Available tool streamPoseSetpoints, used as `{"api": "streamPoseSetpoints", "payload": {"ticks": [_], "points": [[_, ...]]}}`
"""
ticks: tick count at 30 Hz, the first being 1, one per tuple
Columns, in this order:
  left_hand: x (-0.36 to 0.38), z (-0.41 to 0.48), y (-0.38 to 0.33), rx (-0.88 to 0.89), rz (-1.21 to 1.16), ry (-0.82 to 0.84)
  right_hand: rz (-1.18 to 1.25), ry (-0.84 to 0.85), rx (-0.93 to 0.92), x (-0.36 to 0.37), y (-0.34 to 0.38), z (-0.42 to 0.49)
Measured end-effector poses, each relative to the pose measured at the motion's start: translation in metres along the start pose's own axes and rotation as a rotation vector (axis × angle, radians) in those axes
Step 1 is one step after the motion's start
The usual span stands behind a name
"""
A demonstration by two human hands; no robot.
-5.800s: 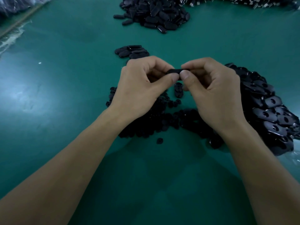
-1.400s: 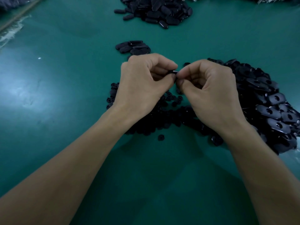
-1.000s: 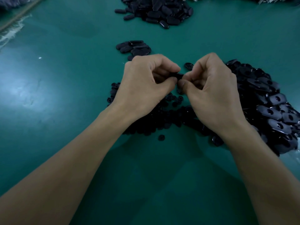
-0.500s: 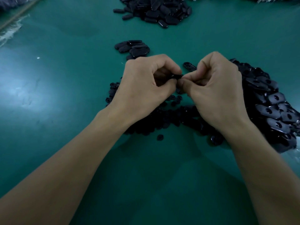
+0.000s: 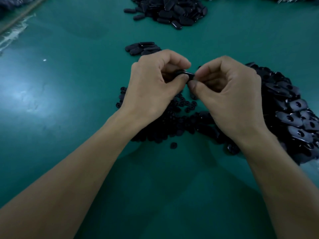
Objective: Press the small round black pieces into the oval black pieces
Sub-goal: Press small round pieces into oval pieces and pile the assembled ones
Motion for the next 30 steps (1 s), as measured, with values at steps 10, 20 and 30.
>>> {"api": "streamPoseSetpoints", "payload": {"ticks": [10, 20, 30], "points": [[-0.0007, 0.0014, 0.0056, -0.125, -0.227, 0.081, 0.222, 0.121, 0.096, 0.0032, -0.009, 0.0063], [-0.0014, 0.0002, 0.0043, -0.19, -0.342, 0.061, 0.262, 0.131, 0.101, -0.0027, -0.0052, 0.0061], [-0.001, 0.0001, 0.0065, -0.181, -0.315, 0.08, 0.211, 0.134, 0.148, -0.0027, -0.0063, 0.0056]]}}
Point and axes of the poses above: each hand's wrist, its own z-axis towards the middle knuckle, its own x-axis out of the palm, y = z × x, the point moved 4 cm from there along z, towards the middle knuckle, and after that the axes turned 7 degrees about -z, right-handed, at the moved point
